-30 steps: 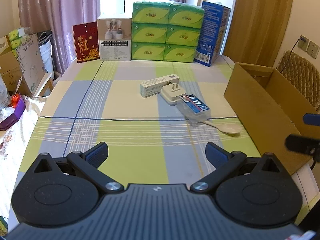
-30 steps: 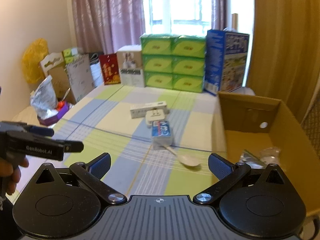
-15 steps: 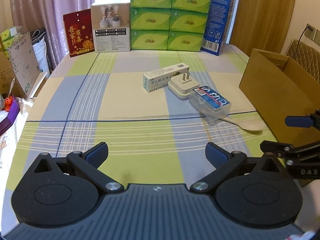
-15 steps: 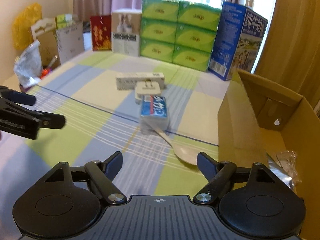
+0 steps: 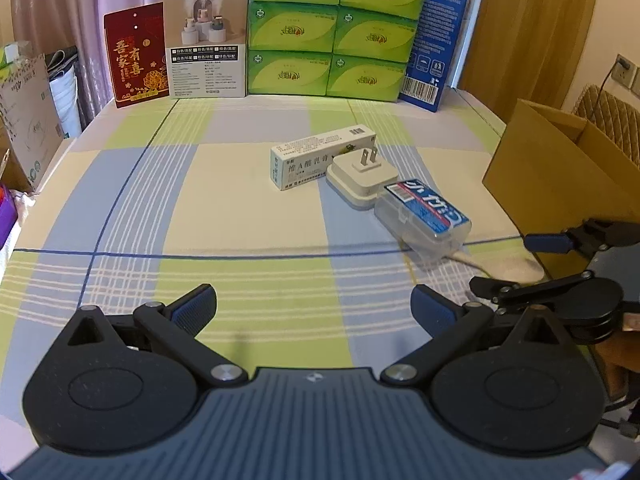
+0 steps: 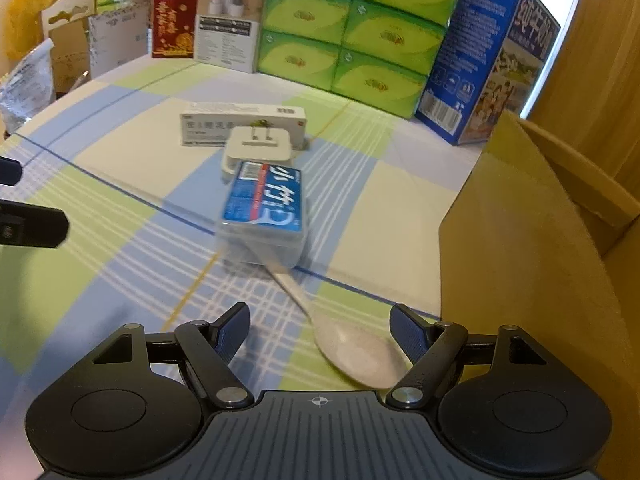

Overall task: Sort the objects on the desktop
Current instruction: 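Move the right tool toward the white plastic spoon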

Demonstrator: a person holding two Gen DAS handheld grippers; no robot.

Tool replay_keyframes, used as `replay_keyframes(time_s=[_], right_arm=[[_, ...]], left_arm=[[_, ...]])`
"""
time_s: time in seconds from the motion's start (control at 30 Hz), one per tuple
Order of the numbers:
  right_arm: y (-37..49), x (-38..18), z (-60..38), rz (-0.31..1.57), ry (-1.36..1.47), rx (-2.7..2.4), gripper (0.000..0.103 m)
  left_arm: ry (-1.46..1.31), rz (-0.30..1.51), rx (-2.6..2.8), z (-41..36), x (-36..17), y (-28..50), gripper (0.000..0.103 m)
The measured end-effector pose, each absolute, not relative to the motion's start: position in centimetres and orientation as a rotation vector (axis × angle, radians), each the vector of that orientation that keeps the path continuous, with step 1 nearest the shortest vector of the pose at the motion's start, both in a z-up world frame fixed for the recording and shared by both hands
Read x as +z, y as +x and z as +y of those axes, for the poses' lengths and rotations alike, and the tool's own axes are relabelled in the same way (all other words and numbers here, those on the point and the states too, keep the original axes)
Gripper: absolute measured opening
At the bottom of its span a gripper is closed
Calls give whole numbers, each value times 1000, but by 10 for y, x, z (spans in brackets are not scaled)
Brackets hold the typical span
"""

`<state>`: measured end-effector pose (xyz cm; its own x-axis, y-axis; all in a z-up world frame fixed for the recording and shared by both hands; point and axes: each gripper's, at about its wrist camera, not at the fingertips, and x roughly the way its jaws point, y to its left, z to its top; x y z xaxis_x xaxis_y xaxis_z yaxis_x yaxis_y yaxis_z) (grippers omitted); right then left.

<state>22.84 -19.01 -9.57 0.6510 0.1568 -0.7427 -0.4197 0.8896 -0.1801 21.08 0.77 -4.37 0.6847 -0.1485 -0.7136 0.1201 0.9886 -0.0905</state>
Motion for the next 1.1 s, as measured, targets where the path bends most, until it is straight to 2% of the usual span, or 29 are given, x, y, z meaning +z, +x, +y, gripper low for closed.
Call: replay_keyframes(time_s=[0.3,0.37,0.43,0.47,0.53,0.9,1.1], right_arm=[[241,-102,-196,879,-315,356,73],[241,-101,-200,915,-263,358,67],[240,-99,-203,942,-213,373,48],[238,-97,-203,950,-197,383,45],[231,-95,-199,951,-211,396,30],[189,-94,-165,966,-203,565,12],[183,-95,-159,949,-180,604,13]], left_arm=[[-42,798,-166,6,-43,213,101],[-50,798,-165,8,-42,213,101],[-60,800,-166,9,-42,213,101],[-63,801,-166,9,-42,213,101],[-70,803,-167,10,-42,213,101],[-92,814,-161,14,-43,215,102],[-111,829,-154,20,-45,217,102]])
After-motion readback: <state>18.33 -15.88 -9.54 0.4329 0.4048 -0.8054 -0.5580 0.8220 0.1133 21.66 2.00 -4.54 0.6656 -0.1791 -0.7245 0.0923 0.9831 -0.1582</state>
